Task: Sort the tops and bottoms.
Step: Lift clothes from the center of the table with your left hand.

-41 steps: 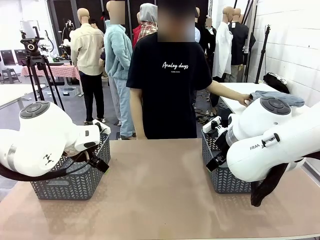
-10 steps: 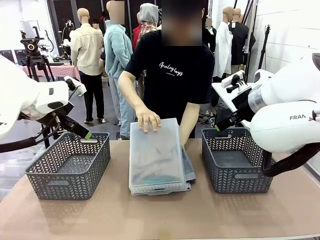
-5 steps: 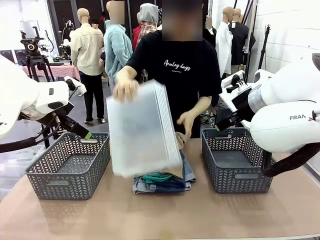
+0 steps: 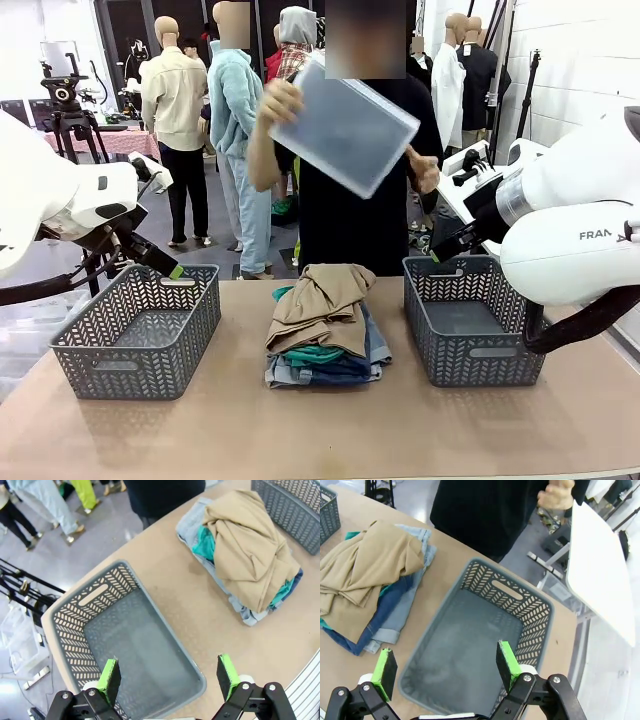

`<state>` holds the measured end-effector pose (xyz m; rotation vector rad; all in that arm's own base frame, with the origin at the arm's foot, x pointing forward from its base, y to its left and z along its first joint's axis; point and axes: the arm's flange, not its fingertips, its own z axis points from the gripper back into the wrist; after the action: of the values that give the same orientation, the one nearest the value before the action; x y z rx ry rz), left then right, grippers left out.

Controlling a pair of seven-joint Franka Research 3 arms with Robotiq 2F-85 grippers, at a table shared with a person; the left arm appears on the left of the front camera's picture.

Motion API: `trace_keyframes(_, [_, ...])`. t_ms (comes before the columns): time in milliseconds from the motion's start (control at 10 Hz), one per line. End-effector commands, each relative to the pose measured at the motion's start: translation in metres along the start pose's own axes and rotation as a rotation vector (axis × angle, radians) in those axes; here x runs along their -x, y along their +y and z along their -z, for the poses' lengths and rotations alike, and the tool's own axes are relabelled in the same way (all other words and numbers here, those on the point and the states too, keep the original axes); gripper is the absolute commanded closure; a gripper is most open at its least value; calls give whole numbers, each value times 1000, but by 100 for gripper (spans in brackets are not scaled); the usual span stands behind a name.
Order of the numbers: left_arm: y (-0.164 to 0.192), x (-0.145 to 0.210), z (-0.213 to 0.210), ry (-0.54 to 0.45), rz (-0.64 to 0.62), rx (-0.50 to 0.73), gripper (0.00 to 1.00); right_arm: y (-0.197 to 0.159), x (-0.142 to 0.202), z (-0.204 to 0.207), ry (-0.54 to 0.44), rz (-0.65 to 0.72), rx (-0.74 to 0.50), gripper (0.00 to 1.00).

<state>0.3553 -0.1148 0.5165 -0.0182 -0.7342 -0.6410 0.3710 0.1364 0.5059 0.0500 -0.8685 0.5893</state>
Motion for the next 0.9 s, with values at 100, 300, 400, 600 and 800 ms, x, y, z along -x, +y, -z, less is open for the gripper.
trace_keyframes(100, [1, 1, 2, 2, -2, 0, 0, 1, -1, 0, -3, -4, 5, 0])
trace_keyframes(300, [1, 1, 2, 2, -2, 0, 0, 1, -1, 0, -3, -4, 5, 0])
trace_keyframes(400, [1, 1, 2, 2, -2, 0, 0, 1, -1, 0, -3, -4, 5, 0])
trace_keyframes(600, [1, 1, 2, 2, -2, 0, 0, 1, -1, 0, -3, -4, 5, 0])
trace_keyframes(800, [1, 1, 2, 2, -2, 0, 0, 1, -1, 0, -3, -4, 5, 0])
